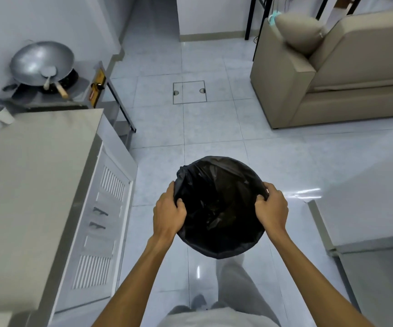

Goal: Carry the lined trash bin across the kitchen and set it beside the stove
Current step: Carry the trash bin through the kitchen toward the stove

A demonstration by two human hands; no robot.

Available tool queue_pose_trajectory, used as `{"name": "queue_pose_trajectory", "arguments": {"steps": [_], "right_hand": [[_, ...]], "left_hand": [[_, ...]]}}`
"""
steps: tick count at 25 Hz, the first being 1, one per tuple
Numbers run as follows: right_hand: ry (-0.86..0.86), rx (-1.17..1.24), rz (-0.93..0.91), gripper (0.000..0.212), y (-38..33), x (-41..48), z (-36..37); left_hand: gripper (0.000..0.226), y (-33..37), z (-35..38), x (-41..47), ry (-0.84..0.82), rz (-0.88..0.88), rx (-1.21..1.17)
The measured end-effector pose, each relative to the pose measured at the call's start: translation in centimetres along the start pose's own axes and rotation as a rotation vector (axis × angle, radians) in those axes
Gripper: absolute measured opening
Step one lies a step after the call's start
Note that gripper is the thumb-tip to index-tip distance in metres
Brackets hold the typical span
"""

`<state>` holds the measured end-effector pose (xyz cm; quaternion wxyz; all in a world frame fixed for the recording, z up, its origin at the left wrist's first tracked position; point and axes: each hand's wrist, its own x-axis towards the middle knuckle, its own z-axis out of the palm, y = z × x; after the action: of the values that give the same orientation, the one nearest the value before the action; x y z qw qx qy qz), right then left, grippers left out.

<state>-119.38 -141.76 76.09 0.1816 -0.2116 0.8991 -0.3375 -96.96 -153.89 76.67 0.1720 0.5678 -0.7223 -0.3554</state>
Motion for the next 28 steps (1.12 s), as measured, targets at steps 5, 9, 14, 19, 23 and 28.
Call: {"name": "queue_pose_trajectory", "arguments": {"steps": [5,9,14,19,23,28], "right_hand": [[-0.019,0.143,0.037,0.039,-4.8,14.6,1.9],[-0.052,0.168,-0.022,0.038,-10.2,26.8,2.2],[-0.081,0.148,-0.063,0.037,-16.9,39.5,4.7],[-0.077,0.141,-0.075,0.038,-24.1,51.6,10.2],[-0.084,0.176,-0.073,0.040,-31.4,60.4,14.2],[-0.081,0.173,-0.090,0.042,-40.3,71.8,18.2]], "left_hand": [[0.054,6.0,3.0,13.7,0.040,-0.008,-0.100],[0.051,11.2,4.8,24.6,0.080,-0.003,-0.169],[0.047,15.2,6.0,37.1,0.130,-0.053,-0.204],[0.044,17.2,6.2,51.7,0.149,-0.073,-0.212],[0.041,19.0,4.6,63.9,0.153,-0.063,-0.198],[0.039,21.8,3.0,77.2,0.159,-0.078,-0.230]]}}
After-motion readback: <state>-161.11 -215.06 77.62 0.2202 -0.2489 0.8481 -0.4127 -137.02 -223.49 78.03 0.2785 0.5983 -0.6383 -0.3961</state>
